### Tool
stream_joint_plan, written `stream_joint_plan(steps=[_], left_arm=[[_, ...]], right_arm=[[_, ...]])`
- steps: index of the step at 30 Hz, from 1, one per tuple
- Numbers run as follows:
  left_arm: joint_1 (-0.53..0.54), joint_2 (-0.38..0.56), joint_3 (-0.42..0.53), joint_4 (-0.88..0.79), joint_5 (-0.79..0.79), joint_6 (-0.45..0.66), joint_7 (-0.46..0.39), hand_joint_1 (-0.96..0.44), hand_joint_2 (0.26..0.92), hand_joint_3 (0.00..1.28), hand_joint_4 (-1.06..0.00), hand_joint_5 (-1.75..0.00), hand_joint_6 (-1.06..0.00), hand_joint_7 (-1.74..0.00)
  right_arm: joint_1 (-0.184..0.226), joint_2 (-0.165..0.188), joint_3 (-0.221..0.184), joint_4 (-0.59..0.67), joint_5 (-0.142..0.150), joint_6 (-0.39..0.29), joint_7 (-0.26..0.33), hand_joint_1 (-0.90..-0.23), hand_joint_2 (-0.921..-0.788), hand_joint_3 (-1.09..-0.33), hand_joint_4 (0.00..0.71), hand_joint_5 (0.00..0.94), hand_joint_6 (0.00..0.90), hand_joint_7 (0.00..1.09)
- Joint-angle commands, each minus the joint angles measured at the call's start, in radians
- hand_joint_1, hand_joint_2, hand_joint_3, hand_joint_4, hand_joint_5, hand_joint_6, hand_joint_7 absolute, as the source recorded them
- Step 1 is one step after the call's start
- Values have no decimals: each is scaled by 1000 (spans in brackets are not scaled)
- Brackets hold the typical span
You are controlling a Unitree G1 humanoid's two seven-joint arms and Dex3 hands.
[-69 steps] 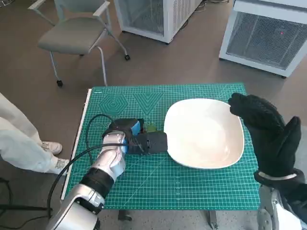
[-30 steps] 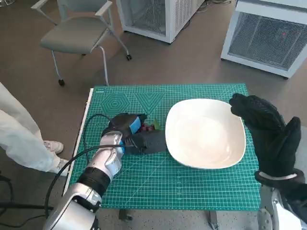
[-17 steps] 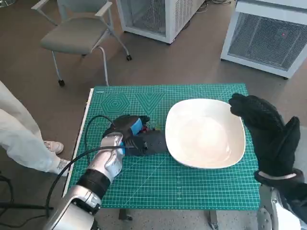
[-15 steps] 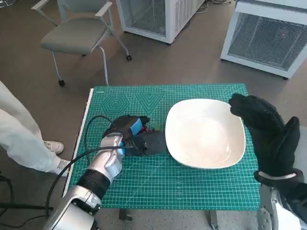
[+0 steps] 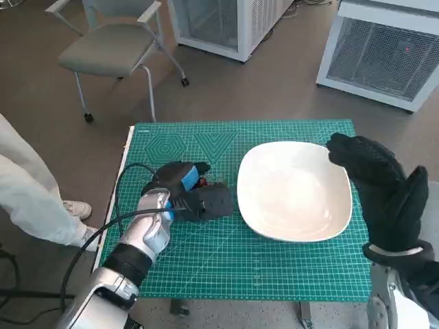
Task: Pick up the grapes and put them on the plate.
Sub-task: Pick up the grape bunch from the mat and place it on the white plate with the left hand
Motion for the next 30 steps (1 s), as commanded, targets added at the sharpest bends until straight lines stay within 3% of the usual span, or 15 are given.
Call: stream_joint_plan(steps=[1, 5, 8, 11, 16, 24, 30], left_arm=[[17, 25, 18, -80, -11, 9, -24, 358, 699, 662, -482, -1551, -657, -348], [37, 48, 33, -173, -12, 19, -43, 121, 790, 472, -479, -1451, -538, -1045], [53, 67, 47, -256, -9, 28, -59, 41, 826, 390, -487, -1406, -507, -1253], [70, 85, 61, -339, -6, 40, -77, 15, 778, 427, -534, -1378, -561, -1255], [105, 113, 100, -522, -7, 67, -105, 6, 692, 516, -586, -1475, -688, -1032], [149, 125, 154, -729, -4, 90, -117, 2, 846, 150, -766, -1185, -691, -1017], [164, 137, 183, -825, -8, 74, -127, 1, 877, 71, -795, -1140, -708, -998]], right_arm=[[5, -4, -2, 14, 0, 14, 8, -504, -921, -569, 315, 463, 193, 889], [6, -4, -1, 8, -4, 15, 4, -504, -921, -567, 317, 464, 195, 887], [7, -4, 0, 5, -5, 15, 3, -504, -921, -568, 317, 464, 195, 885], [6, -4, 0, 5, -5, 15, 3, -504, -921, -568, 317, 464, 195, 885], [3, -4, -1, 9, -4, 15, 5, -504, -921, -568, 317, 465, 196, 884], [2, -3, 0, 11, -8, 11, 3, -503, -921, -569, 317, 465, 196, 884], [4, -1, 2, 8, -10, 8, 3, -503, -921, -569, 316, 466, 196, 884]])
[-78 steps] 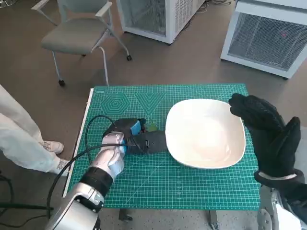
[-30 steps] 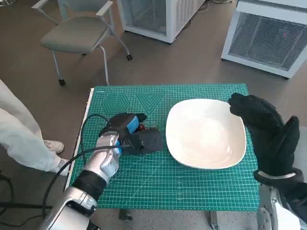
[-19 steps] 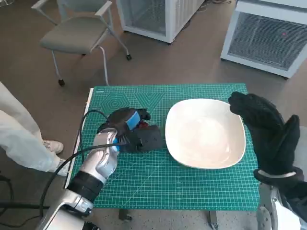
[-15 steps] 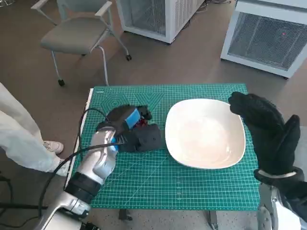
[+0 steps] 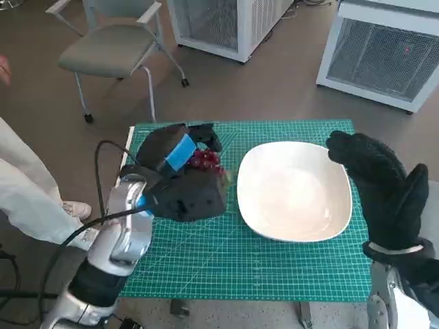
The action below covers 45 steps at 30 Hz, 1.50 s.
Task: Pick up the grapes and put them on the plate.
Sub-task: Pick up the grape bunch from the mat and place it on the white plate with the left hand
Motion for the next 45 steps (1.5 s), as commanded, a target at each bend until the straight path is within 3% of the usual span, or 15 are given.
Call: stream_joint_plan(steps=[1, 32, 45], left_arm=[[16, 19, 28, -78, -5, -12, -16, 1, 879, 67, -794, -1148, -713, -984], [3, 9, 45, -86, -16, -81, -19, 1, 900, 15, -800, -1089, -722, -1024], [-164, -83, -19, -27, -4, -79, -44, 1, 900, 19, -793, -1160, -734, -946]], right_arm=[[12, 0, 2, 7, -10, 6, 2, -503, -921, -569, 316, 466, 196, 884], [28, 4, 1, 10, -14, -17, 0, -503, -921, -570, 313, 460, 193, 889], [38, 1, -9, 2, -5, -15, -1, -505, -921, -570, 313, 460, 191, 892]])
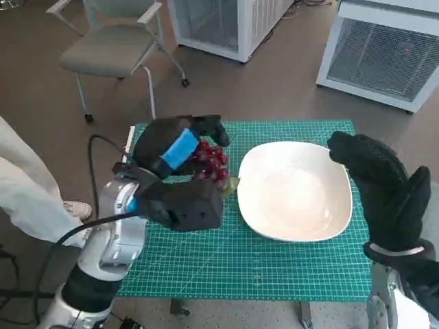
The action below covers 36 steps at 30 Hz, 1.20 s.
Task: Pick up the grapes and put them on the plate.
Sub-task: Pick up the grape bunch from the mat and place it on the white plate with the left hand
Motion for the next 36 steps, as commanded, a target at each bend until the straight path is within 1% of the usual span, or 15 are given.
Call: stream_joint_plan(steps=[1, 5, 9, 11, 12, 13, 16, 18, 20, 25, 29, 33, 36], left_arm=[[-126, -59, -34, 15, 7, -5, -23, 1, 901, 19, -789, -1167, -735, -944], [-185, -98, -54, 23, 1, -10, -46, 1, 908, 21, -758, -1217, -737, -925], [-236, -127, -61, 53, -19, -42, -53, 2, 914, 27, -732, -1257, -730, -922], [-260, -141, -63, 78, -29, -64, -48, 3, 901, 61, -709, -1291, -733, -918], [-272, -150, -63, 91, -33, -73, -45, 3, 874, 119, -693, -1306, -726, -947], [-285, -159, -64, 105, -38, -82, -42, 3, 823, 227, -671, -1328, -706, -1013], [-311, -186, -68, 136, -43, -96, -36, 3, 646, 609, -597, -1412, -616, -1275], [-323, -205, -73, 151, -41, -97, -32, 3, 584, 753, -559, -1460, -574, -1379], [-332, -225, -77, 164, -38, -95, -28, 3, 560, 811, -543, -1481, -557, -1421], [-345, -268, -86, 204, -34, -94, -15, 3, 529, 861, -548, -1482, -559, -1442], [-351, -284, -86, 232, -40, -103, -12, 3, 522, 854, -571, -1454, -580, -1419], [-357, -298, -87, 261, -47, -113, -12, 3, 533, 813, -596, -1413, -602, -1382], [-361, -302, -89, 277, -47, -120, -15, 4, 576, 718, -622, -1424, -637, -1234]], right_arm=[[31, 0, -8, -1, -3, 7, -3, -505, -921, -570, 313, 460, 191, 892], [38, 2, -12, -13, -3, 10, -9, -507, -921, -568, 314, 460, 192, 892], [49, 6, -15, -23, -3, 8, -13, -509, -921, -567, 315, 460, 193, 891], [55, 8, -16, -28, -5, 6, -16, -510, -921, -566, 316, 459, 194, 890], [59, 9, -17, -30, -6, 5, -18, -511, -921, -566, 316, 459, 194, 890], [62, 10, -18, -33, -8, 3, -20, -512, -921, -566, 316, 459, 194, 890], [70, 12, -20, -40, -12, 1, -25, -514, -921, -566, 316, 458, 194, 889], [76, 12, -22, -46, -16, 1, -30, -514, -921, -567, 315, 458, 194, 889], [81, 12, -23, -52, -20, 1, -36, -514, -921, -567, 315, 458, 193, 890], [90, 8, -30, -65, -29, 6, -48, -514, -921, -568, 314, 458, 192, 891], [97, 7, -34, -76, -33, 11, -56, -514, -921, -569, 314, 458, 192, 891], [104, 6, -39, -89, -37, 17, -67, -510, -921, -572, 313, 457, 192, 891], [111, 7, -41, -97, -42, 19, -75, -509, -921, -575, 313, 456, 192, 891]])
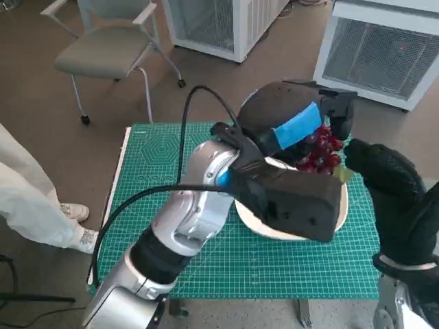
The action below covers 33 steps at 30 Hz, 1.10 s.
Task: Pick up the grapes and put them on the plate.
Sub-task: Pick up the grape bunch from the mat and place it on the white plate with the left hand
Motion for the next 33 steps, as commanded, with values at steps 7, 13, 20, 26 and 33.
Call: stream_joint_plan(steps=[7, 13, 20, 26, 33], left_arm=[[-46, -14, -10, 59, -5, -34, 12, 5, 667, 522, -677, -1409, -689, -1010], [-55, -21, -18, 97, -8, -46, 8, 7, 664, 555, -608, -1505, -703, -984], [-65, -34, -24, 164, -35, -55, -30, -3, 778, 428, -482, -1377, -510, -1236], [-78, -25, -44, 189, -14, -34, -55, -143, 821, 84, -324, -340, -446, -356], [-64, -18, -59, 178, 16, -18, -27, -287, 829, 15, -262, -32, -410, -101]], right_arm=[[41, 6, -6, -13, -10, 13, -27, -501, -921, -583, 312, 456, 190, 892], [46, 9, -2, -18, -15, 9, -35, -495, -921, -584, 311, 456, 190, 893], [47, 13, -1, -14, -10, 4, -36, -494, -921, -585, 311, 456, 189, 894], [46, 15, -3, -8, -7, 1, -34, -494, -921, -584, 311, 455, 190, 894], [45, 12, -3, -4, -6, 5, -31, -493, -921, -584, 313, 455, 191, 892]])
